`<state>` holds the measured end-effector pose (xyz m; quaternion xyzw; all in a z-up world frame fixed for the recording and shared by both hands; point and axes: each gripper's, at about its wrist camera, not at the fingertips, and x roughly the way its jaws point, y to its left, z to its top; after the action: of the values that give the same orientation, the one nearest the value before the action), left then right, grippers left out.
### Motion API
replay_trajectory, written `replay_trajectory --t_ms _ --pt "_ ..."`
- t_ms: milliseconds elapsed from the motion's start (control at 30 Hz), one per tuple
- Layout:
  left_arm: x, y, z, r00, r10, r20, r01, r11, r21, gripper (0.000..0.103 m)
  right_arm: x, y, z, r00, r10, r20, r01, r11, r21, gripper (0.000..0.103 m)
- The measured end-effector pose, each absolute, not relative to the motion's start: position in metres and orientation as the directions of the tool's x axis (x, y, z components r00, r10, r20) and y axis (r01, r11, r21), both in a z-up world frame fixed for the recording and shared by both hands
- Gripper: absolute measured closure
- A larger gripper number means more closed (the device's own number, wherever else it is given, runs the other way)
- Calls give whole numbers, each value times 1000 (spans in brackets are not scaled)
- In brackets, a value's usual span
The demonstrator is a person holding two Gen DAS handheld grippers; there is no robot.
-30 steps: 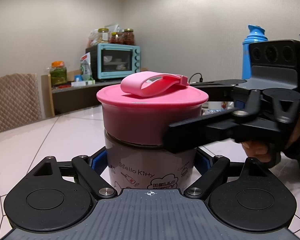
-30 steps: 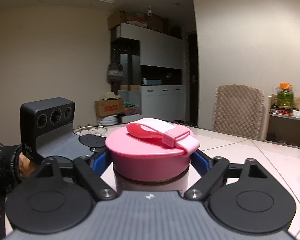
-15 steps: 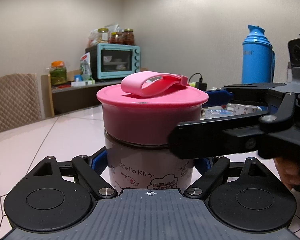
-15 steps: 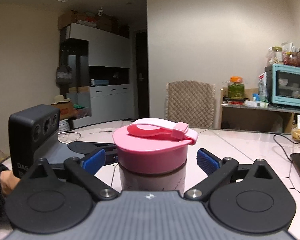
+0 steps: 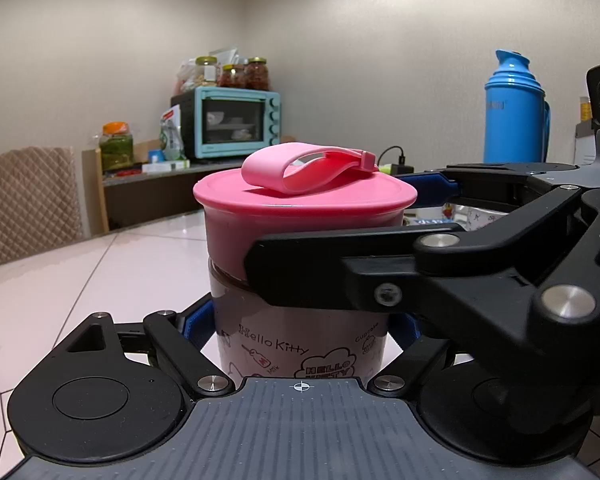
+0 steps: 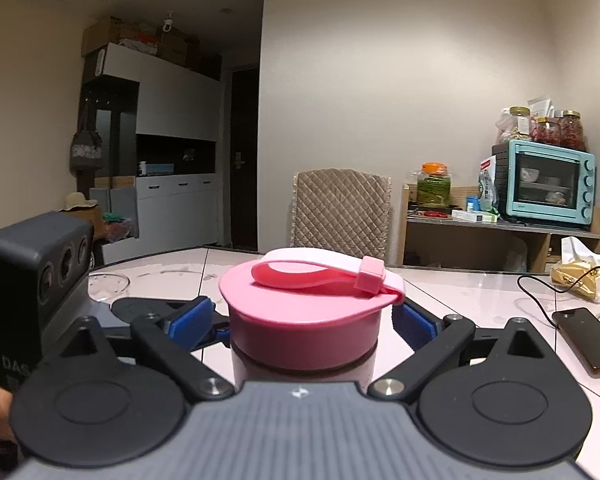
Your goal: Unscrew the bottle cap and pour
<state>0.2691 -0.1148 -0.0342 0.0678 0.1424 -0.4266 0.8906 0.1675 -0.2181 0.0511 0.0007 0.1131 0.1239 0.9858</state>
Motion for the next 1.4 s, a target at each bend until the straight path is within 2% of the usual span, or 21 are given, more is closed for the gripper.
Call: replay_trajectory --t_ms 300,533,833,1167,1400 --pt "270 -114 -34 595 -741 -312 779 627 -1 13 171 -217 48 946 233 -226 -228 972 48 17" --pt "271 -114 -34 595 -741 -312 779 627 -2 13 170 -220 47 941 259 -218 -257 966 38 18" --pt "269 -115 -34 596 -740 -312 779 627 2 13 179 -247 47 877 433 -209 -439 898 21 18" --pt "266 -118 -34 596 -740 -311 779 627 2 13 198 -285 46 735 653 -184 -653 754 66 18" --pt "266 -118 -33 596 -740 -311 779 627 1 13 202 -290 50 697 695 -179 -697 714 61 18"
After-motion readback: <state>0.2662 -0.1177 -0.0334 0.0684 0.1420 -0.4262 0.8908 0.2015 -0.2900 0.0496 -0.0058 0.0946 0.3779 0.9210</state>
